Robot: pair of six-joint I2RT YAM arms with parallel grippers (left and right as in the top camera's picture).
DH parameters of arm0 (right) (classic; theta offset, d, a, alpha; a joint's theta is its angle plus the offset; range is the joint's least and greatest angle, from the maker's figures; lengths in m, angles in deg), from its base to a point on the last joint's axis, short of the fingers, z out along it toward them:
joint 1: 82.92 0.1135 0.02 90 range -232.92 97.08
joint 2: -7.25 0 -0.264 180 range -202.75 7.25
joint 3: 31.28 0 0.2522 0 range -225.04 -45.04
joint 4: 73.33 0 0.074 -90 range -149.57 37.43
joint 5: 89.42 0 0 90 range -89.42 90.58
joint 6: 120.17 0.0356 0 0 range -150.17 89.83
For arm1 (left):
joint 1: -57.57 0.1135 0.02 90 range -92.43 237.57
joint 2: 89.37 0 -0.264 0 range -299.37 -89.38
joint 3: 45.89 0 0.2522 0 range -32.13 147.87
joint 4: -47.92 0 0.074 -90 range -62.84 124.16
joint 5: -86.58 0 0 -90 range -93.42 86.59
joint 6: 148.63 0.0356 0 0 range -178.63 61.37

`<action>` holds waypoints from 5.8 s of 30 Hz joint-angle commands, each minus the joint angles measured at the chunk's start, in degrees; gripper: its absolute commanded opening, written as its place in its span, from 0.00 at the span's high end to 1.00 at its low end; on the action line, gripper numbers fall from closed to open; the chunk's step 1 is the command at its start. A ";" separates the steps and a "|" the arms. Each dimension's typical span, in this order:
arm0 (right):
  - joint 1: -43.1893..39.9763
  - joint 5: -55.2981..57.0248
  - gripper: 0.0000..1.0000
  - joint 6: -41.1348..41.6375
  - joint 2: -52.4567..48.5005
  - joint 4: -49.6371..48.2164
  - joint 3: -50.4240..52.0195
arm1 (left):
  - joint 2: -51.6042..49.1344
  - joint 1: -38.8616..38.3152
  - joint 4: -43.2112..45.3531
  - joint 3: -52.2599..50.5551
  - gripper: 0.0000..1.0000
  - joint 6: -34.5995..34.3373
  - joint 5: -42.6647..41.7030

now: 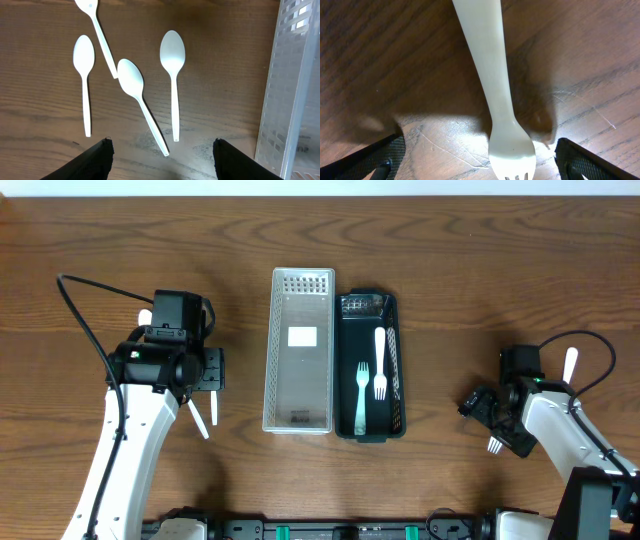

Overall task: Pack container
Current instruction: 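Move the right gripper to the second white fork and grasp it, then place the fork into the black basket and open the right gripper, then grasp the white spoon on the right with the right gripper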

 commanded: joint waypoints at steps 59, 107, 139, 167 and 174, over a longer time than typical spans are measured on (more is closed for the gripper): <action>-0.55 0.33 0.89 -0.59 -1.05 -4.55 4.33 | -0.33 0.09 -0.79 0.72 0.34 0.11 0.50; 38.60 -7.76 0.63 -4.92 -25.22 9.46 -43.01 | -0.33 0.09 -0.55 0.72 0.34 0.11 0.50; -23.91 -2.23 0.04 -27.80 -21.55 17.66 -43.41 | -0.33 0.09 -0.35 0.72 0.34 0.11 0.50; -25.35 -6.29 0.40 -30.62 -32.44 6.75 -34.05 | -0.33 0.09 -0.33 0.72 0.34 0.11 0.50; -25.35 -6.32 0.64 -29.51 -32.44 6.78 -34.05 | -0.33 0.09 -0.33 0.72 0.34 0.11 0.50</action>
